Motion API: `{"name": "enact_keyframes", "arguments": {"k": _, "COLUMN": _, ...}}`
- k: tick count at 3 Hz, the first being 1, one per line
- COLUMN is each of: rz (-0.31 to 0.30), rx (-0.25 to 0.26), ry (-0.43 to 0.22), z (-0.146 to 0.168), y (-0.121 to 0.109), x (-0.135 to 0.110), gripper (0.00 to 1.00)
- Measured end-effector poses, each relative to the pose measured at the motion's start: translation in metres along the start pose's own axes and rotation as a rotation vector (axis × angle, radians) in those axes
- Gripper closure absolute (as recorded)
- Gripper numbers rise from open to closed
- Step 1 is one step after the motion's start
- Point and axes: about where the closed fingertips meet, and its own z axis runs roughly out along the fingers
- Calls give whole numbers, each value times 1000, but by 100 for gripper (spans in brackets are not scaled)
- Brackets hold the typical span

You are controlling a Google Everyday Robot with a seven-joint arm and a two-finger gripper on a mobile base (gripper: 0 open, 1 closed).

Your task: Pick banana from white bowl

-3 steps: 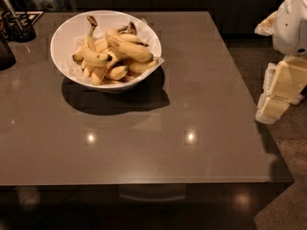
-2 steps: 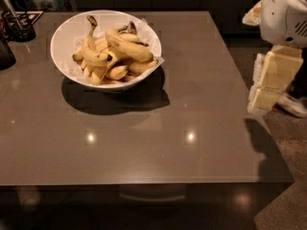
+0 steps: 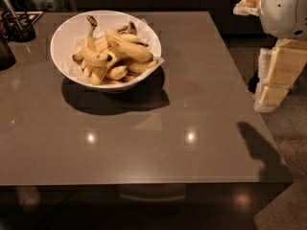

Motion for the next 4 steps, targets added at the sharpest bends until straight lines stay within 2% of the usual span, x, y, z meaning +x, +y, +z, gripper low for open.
{"name": "enact_keyframes", "arguments": {"k": 1, "rz": 39, "rx": 22, "ry": -6, "z": 9, "y": -14, "x": -16, "gripper": 0}}
{"name": "enact_keyframes", "arguments": {"k": 2, "rz": 66, "rx": 1, "ry": 20, "z": 33, "y": -41, "x": -43, "gripper": 0}}
{"name": "enact_keyframes", "arguments": {"k": 3, "rz": 30, "rx": -31, "ry": 23, "z": 44, "y": -60, "x": -70, "gripper": 0}}
{"name": "enact_keyframes", "arguments": {"k": 4, "rz": 24, "rx": -15, "ry": 11, "z": 41, "y": -63, "x": -75, "gripper": 0}}
